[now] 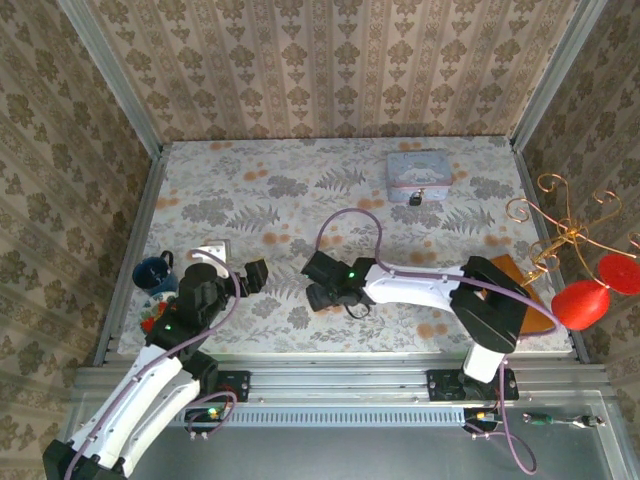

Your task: Unlock the padlock with the key

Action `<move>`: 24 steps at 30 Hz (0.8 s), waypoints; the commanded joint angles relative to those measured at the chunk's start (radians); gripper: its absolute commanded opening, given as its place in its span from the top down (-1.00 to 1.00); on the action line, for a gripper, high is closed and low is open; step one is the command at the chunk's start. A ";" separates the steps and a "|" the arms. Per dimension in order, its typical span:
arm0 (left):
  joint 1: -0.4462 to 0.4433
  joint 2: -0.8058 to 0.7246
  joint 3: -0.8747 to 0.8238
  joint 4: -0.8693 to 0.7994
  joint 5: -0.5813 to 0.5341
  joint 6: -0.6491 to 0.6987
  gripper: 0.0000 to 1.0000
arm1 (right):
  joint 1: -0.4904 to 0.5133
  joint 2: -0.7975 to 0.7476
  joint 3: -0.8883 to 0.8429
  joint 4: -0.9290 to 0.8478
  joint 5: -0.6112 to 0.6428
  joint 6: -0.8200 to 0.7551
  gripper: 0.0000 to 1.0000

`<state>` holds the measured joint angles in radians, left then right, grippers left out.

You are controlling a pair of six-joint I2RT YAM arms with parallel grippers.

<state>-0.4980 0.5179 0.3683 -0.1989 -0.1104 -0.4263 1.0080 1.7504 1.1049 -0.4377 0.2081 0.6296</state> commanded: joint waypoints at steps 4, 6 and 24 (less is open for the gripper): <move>-0.008 0.023 0.003 -0.025 -0.031 0.026 -1.00 | 0.036 0.076 0.088 -0.045 -0.068 0.054 -0.34; -0.008 0.022 0.001 -0.025 -0.035 0.026 -1.00 | 0.040 0.098 0.103 -0.051 -0.072 0.054 -0.28; -0.008 0.022 0.001 -0.027 -0.041 0.023 -1.00 | 0.080 0.237 0.276 -0.242 0.024 0.091 0.12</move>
<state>-0.4980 0.5423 0.3683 -0.1989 -0.1314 -0.4221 1.0801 1.9659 1.3533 -0.6090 0.1864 0.6971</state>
